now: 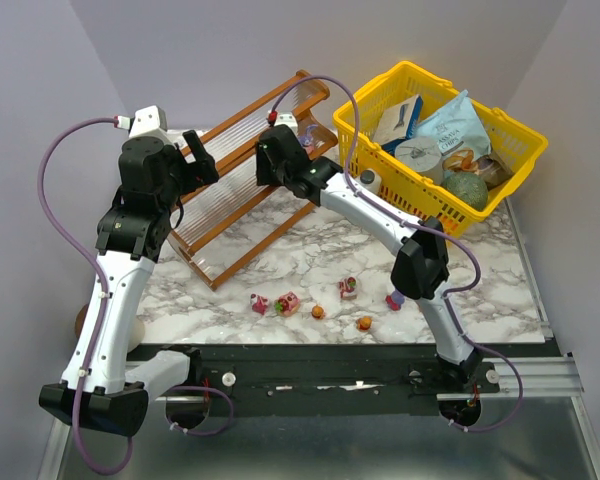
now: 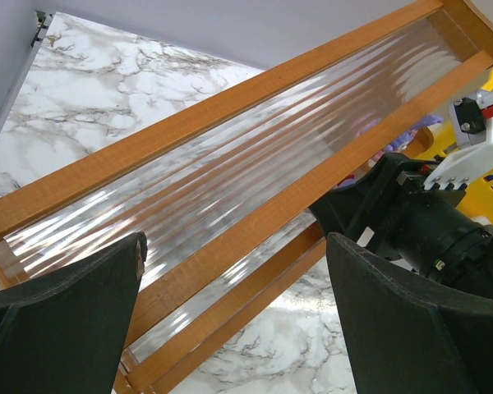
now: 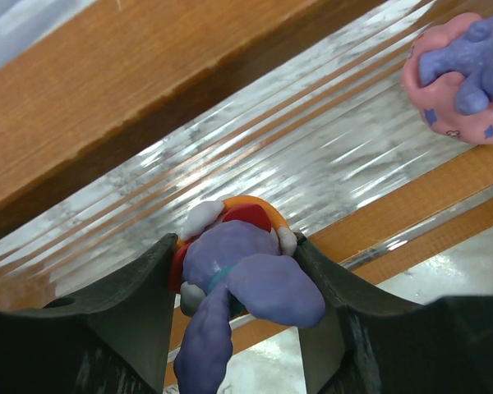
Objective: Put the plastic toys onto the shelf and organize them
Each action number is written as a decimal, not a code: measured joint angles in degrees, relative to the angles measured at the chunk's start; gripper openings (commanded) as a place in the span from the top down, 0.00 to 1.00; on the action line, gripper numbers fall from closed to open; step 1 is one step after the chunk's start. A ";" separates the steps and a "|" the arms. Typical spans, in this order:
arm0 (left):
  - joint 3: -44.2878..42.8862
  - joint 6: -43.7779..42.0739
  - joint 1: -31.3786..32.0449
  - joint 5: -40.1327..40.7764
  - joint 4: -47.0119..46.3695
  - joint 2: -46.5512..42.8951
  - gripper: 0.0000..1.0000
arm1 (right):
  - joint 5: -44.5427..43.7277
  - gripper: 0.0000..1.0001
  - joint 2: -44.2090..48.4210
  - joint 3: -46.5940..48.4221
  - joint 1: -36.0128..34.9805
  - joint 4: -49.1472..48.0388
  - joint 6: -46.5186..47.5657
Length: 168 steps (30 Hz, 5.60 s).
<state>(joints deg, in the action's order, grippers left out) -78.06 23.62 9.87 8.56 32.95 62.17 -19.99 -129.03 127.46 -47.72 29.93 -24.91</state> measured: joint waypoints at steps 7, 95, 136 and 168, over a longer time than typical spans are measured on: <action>0.11 -0.04 0.00 0.02 0.00 -0.02 0.01 | 0.13 0.64 -0.33 0.00 -0.68 -0.35 1.07; 0.72 0.31 0.70 -3.78 0.20 -0.55 0.01 | -12.04 0.12 53.13 -66.40 0.22 29.05 -30.91; 1.70 1.11 2.25 -4.98 0.17 0.37 0.01 | -8.41 0.99 62.01 -81.70 2.84 19.08 -25.59; 0.28 0.85 2.25 -3.17 2.38 -0.72 0.01 | -7.65 1.00 36.98 -31.85 -4.04 21.38 -24.02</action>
<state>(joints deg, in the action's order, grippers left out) -77.78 24.47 12.12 5.39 35.33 61.45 -27.64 -92.05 95.61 -51.77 51.31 -48.93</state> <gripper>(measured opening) 0.988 0.030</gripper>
